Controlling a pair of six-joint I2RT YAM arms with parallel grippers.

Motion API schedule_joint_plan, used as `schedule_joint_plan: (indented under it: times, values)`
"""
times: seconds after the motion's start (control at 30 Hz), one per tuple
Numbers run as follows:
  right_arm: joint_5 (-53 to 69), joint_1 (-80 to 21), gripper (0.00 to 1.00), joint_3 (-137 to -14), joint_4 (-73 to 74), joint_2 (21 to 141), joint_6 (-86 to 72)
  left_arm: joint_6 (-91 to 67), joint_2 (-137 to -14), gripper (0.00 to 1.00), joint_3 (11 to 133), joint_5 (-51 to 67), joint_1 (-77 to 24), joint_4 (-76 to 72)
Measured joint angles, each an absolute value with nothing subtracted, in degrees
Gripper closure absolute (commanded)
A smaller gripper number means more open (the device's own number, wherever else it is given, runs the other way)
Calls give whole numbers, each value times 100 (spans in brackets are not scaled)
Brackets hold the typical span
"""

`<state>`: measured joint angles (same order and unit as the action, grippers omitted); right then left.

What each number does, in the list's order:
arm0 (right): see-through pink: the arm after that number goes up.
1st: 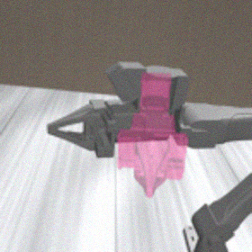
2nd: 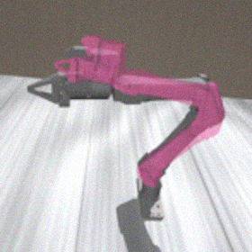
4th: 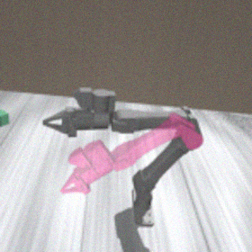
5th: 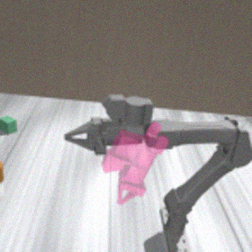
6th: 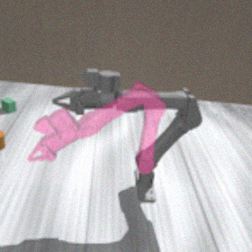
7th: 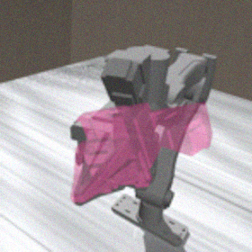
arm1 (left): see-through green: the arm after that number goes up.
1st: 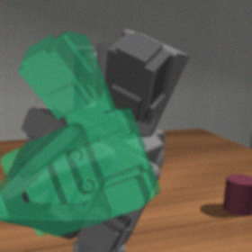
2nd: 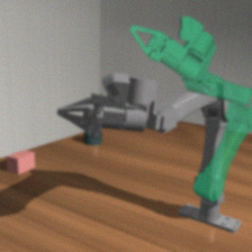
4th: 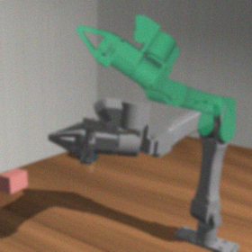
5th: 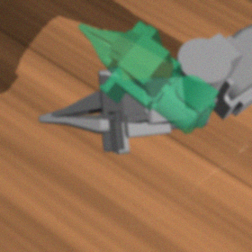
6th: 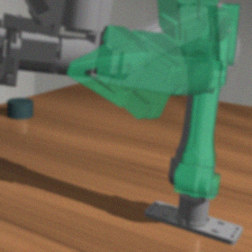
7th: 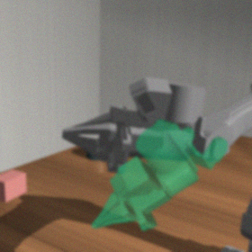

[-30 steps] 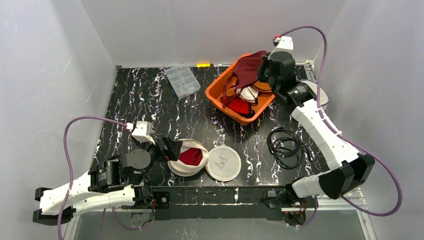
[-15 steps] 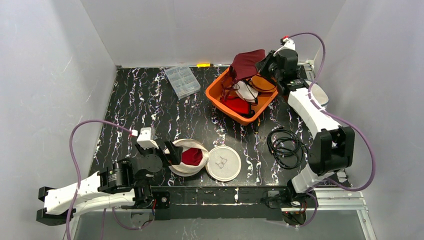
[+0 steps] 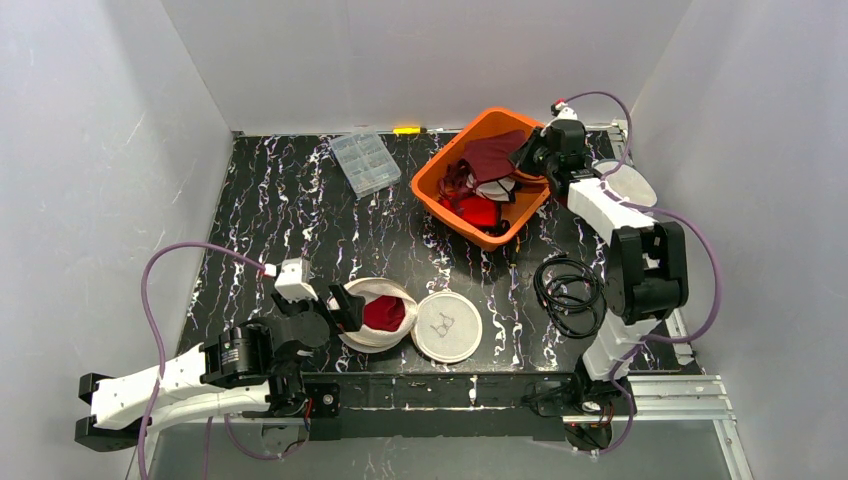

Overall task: Unzip the laundry bag and remove the bra
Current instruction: Place the bra in the bin.

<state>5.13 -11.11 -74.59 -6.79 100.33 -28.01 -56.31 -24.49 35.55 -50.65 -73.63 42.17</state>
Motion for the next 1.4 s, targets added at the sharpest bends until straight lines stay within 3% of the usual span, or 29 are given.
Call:
schedule_joint_plan:
  times: [0.17,0.33,0.63,0.97,1.2,1.4]
  values:
    - [445,-985,96,-7448,-598,10429,-2613,-5778,-2449,5,3522,-5059,-7363,4338]
    - [248,-939,53,-7448,-392,10558,-2432,-6010,-2449,4,3518,-5054,-7363,4587]
    - [-270,-939,19,-7459,-134,10422,-2416,-6237,-2453,4,3520,-5057,-7363,4893]
    - [-1179,-1684,20,-7264,27,8844,-2714,-6556,-2661,4,3850,-5168,-7363,5498]
    - [-810,-3439,30,-6233,-34,7196,-2790,-6746,-2698,7,3929,-5166,-7363,5767]
    - [-364,-5188,29,-5494,209,6615,-2757,-6764,-2812,11,3929,-4980,-7363,5767]
